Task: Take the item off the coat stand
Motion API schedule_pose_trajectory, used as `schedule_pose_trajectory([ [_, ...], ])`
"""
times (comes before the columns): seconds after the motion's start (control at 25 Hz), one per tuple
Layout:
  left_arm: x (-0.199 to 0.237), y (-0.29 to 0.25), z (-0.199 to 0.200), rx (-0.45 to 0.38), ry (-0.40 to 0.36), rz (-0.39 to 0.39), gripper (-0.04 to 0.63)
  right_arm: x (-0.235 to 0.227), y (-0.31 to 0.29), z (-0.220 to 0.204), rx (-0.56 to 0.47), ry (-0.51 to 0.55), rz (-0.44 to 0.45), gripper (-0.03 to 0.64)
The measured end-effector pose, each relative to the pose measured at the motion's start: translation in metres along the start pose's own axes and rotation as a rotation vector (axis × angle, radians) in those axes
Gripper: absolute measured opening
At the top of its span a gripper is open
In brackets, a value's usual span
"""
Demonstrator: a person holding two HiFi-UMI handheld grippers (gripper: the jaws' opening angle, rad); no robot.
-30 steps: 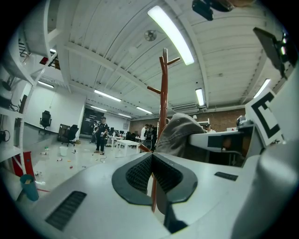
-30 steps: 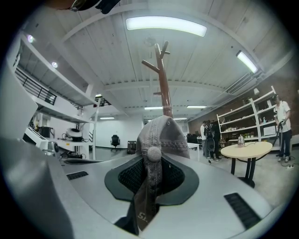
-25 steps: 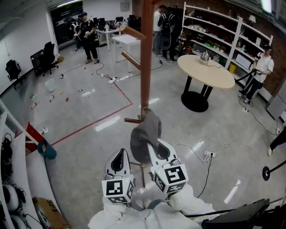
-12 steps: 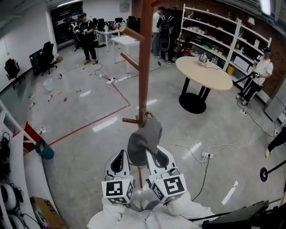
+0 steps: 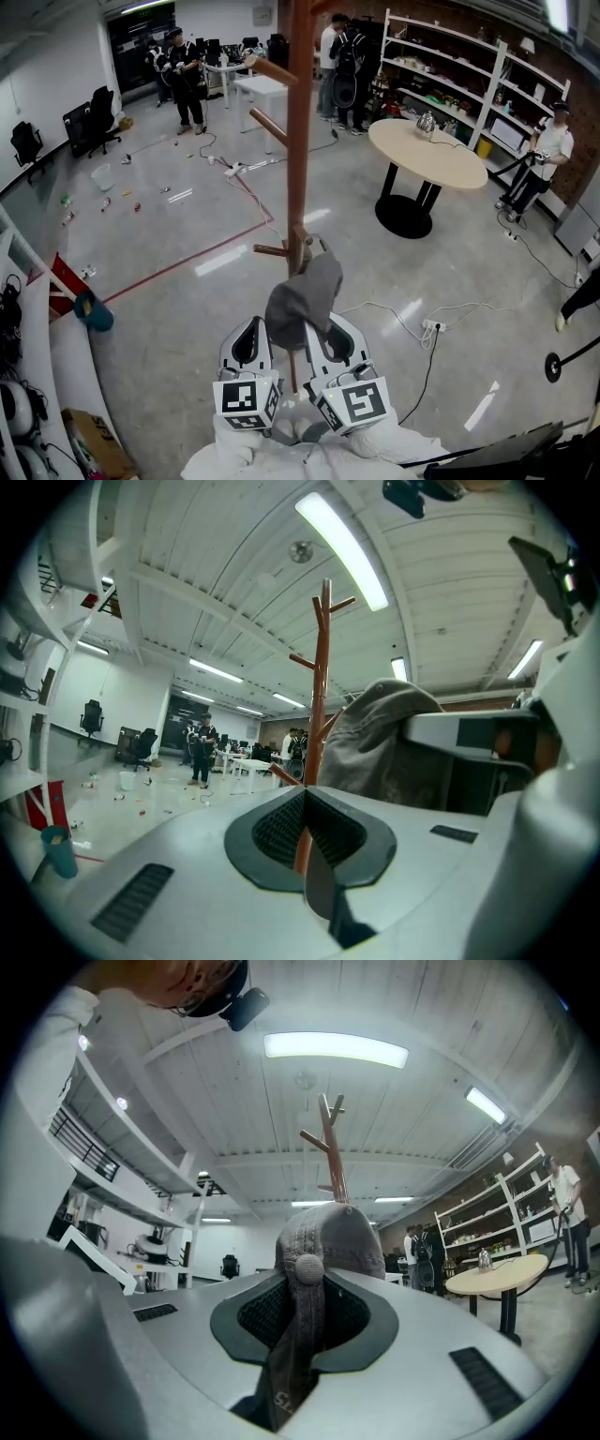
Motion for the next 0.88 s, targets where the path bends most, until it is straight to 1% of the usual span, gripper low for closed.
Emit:
schedule_pose_trajectory([
  [0.24, 0.008, 0.009, -0.004, 0.007, 0.001, 0.035, -0.008, 0.012, 0.012, -0.009, 0.014, -0.018, 0.024, 0.061],
  [0.44, 0.007, 0.014, -0.009, 0.018, 0.002, 0.054, -0.008, 0.012, 0.015, -0.023, 0.038, -0.004, 0.036, 0.060],
  [0.6, 0.000, 0.013, -0.006, 0.010, -0.001, 0.057, -0.008, 0.010, 0.009, -0.034, 0.070, 0.014, 0.047, 0.060],
  [0.72, -0.009, 0.013, -0.003, -0.001, -0.005, 0.060, -0.008, 0.008, 0.008, -0.039, 0.099, 0.005, 0.066, 0.060],
  [0.88, -0.017, 0.016, -0.001, -0.013, -0.008, 0.061, -0.008, 0.012, 0.009, -0.040, 0.105, -0.011, 0.090, 0.060],
])
Point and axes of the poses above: the fingertips, and each gripper's own axes: y backward along the fingers, x to its left, z out of its top, the point moved 1 cm from there along y, backward along the fingers, and after that the axes turned 11 degrees about -z, right-handed, at the moved point
